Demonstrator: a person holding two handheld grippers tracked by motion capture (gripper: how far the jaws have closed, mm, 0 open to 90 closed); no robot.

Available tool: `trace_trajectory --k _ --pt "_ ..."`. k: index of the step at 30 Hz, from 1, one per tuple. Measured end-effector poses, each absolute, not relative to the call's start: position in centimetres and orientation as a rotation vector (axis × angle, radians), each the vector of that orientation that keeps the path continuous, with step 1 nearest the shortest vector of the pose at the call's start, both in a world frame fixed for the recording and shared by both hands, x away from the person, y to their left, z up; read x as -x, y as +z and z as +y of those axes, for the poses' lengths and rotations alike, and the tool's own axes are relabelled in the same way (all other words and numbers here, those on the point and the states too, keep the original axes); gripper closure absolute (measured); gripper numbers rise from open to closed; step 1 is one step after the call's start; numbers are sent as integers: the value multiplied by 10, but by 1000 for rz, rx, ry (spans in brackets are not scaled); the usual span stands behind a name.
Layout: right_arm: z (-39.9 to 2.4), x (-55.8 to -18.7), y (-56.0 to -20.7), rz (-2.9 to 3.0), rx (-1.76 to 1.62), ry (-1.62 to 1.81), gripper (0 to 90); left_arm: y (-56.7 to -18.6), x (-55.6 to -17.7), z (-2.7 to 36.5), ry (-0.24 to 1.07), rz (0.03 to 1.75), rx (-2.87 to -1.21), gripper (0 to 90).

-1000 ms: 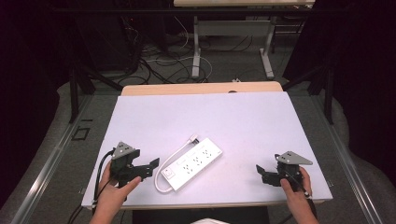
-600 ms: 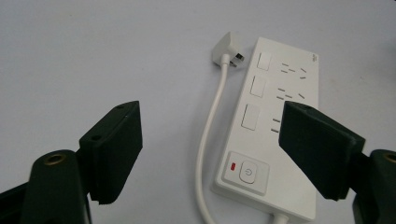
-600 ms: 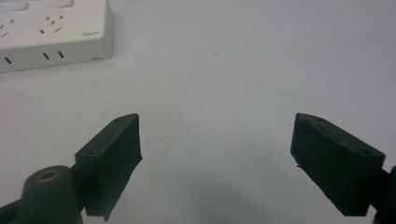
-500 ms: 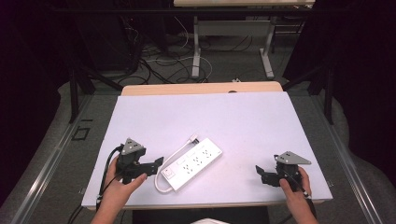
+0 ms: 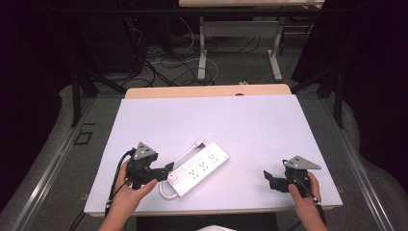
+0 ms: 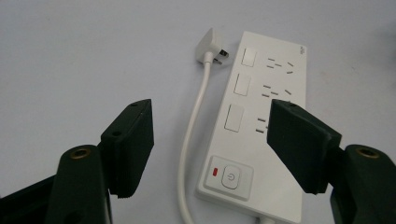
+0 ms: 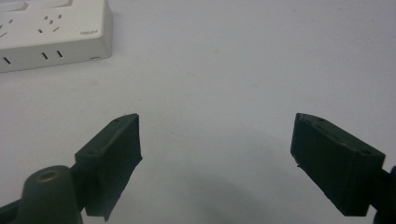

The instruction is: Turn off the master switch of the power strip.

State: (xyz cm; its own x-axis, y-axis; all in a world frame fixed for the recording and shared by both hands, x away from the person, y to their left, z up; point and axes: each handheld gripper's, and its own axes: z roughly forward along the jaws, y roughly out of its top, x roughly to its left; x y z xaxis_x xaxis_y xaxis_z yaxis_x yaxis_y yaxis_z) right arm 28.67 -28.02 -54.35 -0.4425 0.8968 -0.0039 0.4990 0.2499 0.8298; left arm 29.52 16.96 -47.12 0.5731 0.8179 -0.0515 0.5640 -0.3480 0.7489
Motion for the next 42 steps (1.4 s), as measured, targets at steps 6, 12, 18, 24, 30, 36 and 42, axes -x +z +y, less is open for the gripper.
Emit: trace_trajectory --k 6,12,18,24,30,36,42 --pt "-280 -287 -544 2046 -1259 1090 157 -472 -295 162 411 1086 -2050 338" --pt "-279 -287 -544 2050 -1260 1089 157 -474 -295 156 392 1088 -2080 368" --pt "-278 -287 -544 2045 -1259 1090 157 -478 -295 152 393 1115 -2102 468" --pt "-278 -287 -544 2059 -1265 1095 157 -481 -296 151 401 1112 -2138 559" --pt "-277 -287 -545 2062 -1265 1093 157 -482 -295 151 396 1129 -2142 644" --pt "-278 -288 -546 2060 -1254 1085 157 -483 -296 150 369 1173 -2148 757" --pt "-278 -287 -545 2061 -1265 1091 157 -487 -298 148 387 1195 -2189 876"
